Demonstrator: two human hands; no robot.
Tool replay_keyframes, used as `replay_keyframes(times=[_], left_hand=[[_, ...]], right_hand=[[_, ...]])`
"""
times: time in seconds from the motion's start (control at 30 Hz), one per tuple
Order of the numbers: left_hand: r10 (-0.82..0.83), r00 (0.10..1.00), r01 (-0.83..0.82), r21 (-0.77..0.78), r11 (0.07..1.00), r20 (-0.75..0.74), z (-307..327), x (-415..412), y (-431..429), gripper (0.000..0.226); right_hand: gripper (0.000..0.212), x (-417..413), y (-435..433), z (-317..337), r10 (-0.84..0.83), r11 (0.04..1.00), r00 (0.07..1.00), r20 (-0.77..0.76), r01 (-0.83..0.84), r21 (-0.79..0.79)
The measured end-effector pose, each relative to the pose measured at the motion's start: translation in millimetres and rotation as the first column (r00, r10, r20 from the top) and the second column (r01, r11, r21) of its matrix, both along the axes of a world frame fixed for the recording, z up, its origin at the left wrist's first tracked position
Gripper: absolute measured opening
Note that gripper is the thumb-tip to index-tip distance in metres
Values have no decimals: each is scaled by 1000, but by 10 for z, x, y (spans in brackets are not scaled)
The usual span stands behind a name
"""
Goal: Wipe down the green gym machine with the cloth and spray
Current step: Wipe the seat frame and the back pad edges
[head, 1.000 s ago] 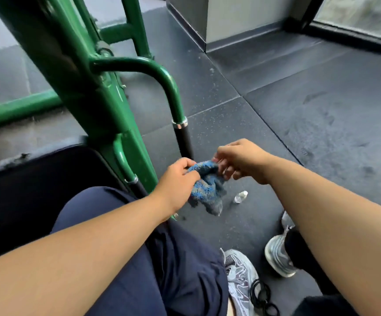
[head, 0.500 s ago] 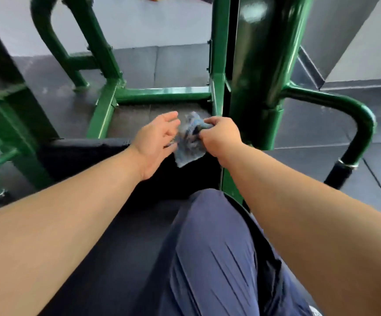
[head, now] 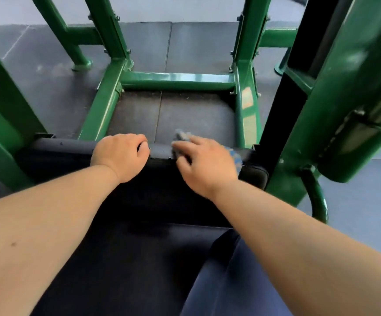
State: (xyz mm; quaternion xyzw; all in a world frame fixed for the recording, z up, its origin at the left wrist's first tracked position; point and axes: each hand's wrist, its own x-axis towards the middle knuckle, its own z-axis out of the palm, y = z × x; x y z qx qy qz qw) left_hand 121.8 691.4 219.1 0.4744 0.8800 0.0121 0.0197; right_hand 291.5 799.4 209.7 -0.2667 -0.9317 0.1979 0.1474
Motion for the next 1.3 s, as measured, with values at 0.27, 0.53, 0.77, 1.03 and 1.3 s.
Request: replay_keyframes(times=[0.27, 0.53, 0.77, 1.03, 1.3], left_hand=[[-16, 998, 21, 70, 997, -59, -141, -64, 17, 33], [-58, 993, 74, 145, 987, -106, -225, -101, 10, 37], [-81, 991, 102, 202, 974, -110, -300, -181, 22, 65], [-87, 985, 114, 181, 977, -151, -305, -179, 36, 64], [-73, 995, 81, 133, 988, -64, -253, -166, 15, 40]], right_hand=[[30, 517, 458, 11, -419, 905, 851, 316, 365, 218], [23, -314, -236, -30, -93, 995, 995, 33, 92, 29], [27, 510, 409, 94, -519, 854, 797, 311, 497, 152], [33, -482, -283, 43, -23, 996, 999, 50, 27, -80], [24, 280, 211, 179, -348, 935, 894, 283, 352, 39]])
